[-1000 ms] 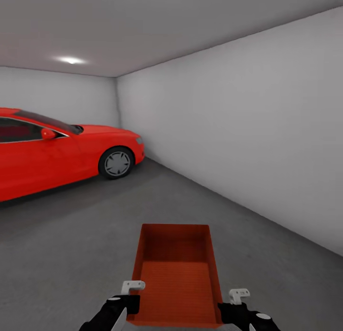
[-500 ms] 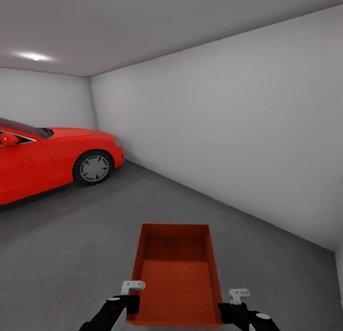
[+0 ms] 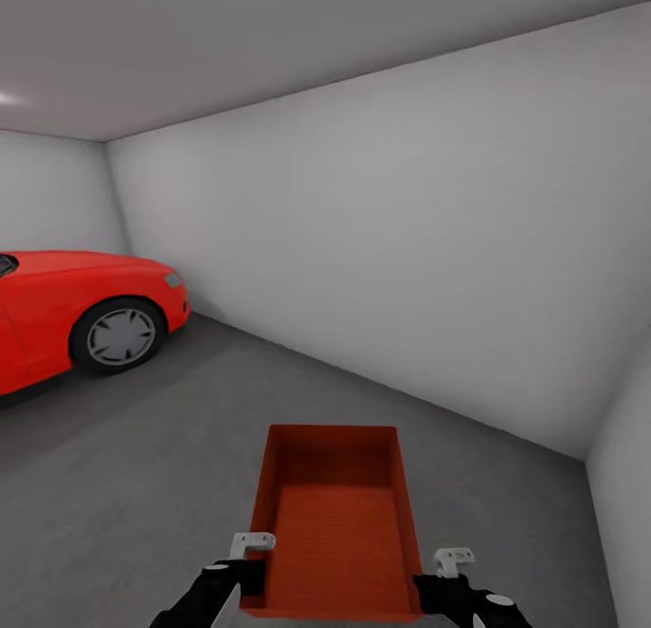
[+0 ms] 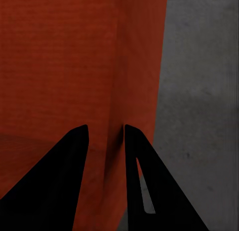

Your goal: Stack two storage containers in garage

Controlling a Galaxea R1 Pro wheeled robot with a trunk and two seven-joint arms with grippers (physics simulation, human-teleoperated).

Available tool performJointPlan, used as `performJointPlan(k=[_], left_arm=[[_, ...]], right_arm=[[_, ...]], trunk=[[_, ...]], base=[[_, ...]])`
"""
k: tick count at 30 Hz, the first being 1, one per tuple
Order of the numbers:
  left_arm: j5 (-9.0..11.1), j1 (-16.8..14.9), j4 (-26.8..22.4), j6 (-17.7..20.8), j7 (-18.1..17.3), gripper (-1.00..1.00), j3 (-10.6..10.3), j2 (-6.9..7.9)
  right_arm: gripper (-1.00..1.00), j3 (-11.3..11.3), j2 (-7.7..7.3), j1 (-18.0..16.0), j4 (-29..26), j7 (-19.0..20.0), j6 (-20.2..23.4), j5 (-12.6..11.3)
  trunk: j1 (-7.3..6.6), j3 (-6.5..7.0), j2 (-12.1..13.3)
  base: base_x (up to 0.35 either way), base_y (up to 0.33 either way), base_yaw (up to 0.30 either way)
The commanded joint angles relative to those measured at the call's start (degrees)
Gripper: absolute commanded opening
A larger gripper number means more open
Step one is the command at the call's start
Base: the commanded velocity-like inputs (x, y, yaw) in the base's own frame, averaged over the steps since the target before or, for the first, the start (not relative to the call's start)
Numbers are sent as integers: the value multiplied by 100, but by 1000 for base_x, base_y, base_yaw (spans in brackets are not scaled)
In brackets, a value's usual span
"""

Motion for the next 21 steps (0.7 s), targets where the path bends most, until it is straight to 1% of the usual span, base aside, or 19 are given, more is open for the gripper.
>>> performJointPlan(k=[1,21], left_arm=[[-9,-1,-58,-370,61,-100,18,-11],[-9,-1,-58,-371,61,-100,18,-9]], right_arm=[[-100,49,172,4,8,-4,33,-25],[-100,49,172,4,8,-4,33,-20]], trunk=[[5,0,-3],[5,40,-3]], base=[[322,0,-280],[322,0,-280]])
